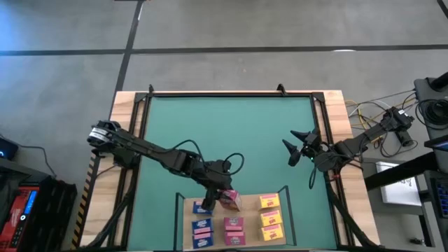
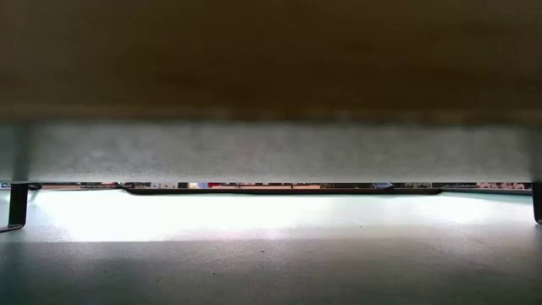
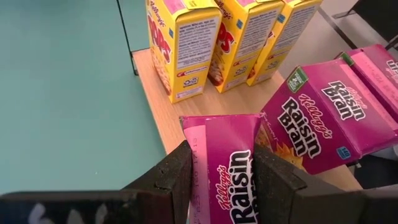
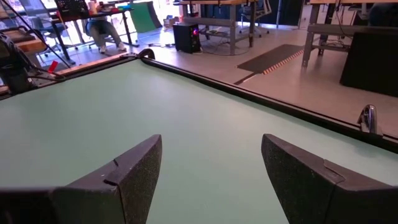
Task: Stack cereal on shelf
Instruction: Put the violet cereal box on the shelf aligned with the other violet cereal boxes
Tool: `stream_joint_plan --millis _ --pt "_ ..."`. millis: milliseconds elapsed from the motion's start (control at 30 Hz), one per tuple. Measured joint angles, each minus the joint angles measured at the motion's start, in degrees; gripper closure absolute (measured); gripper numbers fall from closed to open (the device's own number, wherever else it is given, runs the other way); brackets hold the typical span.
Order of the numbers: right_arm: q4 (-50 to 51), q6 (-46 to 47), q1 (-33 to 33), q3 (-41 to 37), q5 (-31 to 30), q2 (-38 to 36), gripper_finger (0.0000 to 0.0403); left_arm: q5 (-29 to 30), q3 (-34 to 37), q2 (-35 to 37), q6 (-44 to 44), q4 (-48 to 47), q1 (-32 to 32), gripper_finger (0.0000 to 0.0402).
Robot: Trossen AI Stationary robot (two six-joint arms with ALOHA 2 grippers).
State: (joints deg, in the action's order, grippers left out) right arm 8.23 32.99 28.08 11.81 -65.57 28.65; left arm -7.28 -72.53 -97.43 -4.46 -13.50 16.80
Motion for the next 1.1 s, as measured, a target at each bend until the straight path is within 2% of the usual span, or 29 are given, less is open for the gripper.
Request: stream_joint_plan --millis 733,1100 --pt "0.00 0.00 0.02 0.02 0.01 0.00 0.0138 -0.71 0.00 0.00 -3.77 1.07 0.87 0.0285" --pt "0.00 0.00 0.01 0.02 0.01 0.00 0.0138 1.29 0.00 0.00 -4.72 1.09 1.24 0.0284"
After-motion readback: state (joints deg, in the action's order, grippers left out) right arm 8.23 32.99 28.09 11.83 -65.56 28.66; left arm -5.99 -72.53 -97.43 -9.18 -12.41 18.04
